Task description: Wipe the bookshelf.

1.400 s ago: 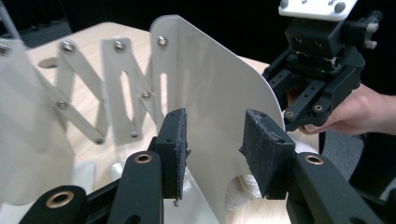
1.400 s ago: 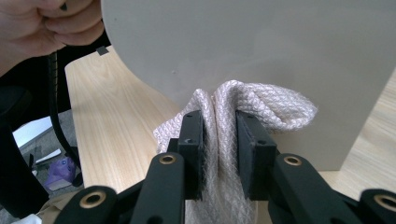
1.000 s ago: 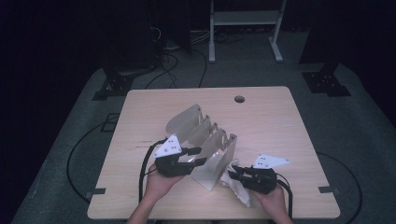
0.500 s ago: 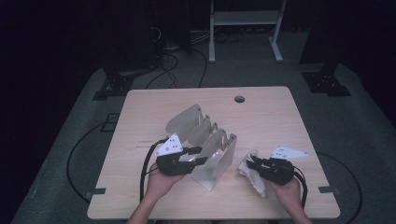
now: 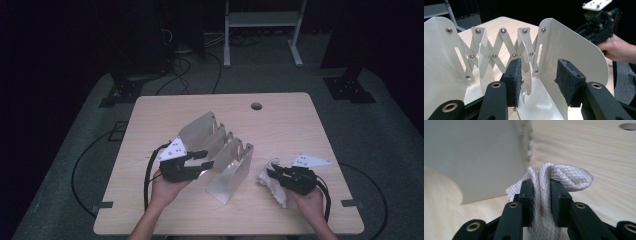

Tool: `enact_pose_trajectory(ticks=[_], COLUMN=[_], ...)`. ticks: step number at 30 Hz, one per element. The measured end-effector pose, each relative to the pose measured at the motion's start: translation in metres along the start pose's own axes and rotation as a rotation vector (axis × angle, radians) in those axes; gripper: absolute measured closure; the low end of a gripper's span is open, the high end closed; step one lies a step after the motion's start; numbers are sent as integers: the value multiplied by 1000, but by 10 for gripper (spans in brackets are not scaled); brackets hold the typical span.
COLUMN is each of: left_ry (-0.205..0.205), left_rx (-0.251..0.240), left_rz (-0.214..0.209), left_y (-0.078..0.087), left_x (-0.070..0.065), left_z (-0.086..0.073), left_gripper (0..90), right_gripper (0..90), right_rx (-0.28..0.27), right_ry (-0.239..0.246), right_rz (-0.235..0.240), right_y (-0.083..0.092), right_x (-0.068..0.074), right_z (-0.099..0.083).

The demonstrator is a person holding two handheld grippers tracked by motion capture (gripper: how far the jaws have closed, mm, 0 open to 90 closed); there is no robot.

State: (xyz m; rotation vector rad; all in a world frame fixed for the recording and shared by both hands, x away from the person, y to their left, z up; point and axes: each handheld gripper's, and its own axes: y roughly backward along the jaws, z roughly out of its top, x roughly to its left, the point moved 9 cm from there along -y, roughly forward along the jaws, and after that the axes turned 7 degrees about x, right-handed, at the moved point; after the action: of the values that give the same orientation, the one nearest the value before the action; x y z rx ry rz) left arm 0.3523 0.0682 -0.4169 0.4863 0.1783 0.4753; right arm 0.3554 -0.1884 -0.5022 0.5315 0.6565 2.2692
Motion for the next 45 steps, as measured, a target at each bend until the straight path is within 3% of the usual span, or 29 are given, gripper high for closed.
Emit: enact_pose_trajectory(ticks=[6,7,12,18,23,33,45], left_ry=[3,3,-7,-8,-7,-1,8], left_rx=[1,-2,-2,-1,-3,1,-4], left_rz=[-1,-1,-1,0,4,16,41], left_y=[1,1,0,-1,0,1,7], left_x=[0,0,-2,-1,0,4,12], left_z=[-2,-1,0,-1,-2,-4,-4], left_gripper=[552,552,551,544,540,516,494], right_gripper=[725,725,725,703,603,533,506], right_rx=[-16,-22,-30,11,36,6,-35], right_ry=[-43,-56,-115,-143,-181,-147,-74], right_rz=[-91,-119,-188,-245,-260,-240,-138], right_y=[13,16,25,25,23,34,29], right_x=[-39,-52,-88,-117,-133,-118,-66], right_z=[6,7,10,4,-3,-1,7])
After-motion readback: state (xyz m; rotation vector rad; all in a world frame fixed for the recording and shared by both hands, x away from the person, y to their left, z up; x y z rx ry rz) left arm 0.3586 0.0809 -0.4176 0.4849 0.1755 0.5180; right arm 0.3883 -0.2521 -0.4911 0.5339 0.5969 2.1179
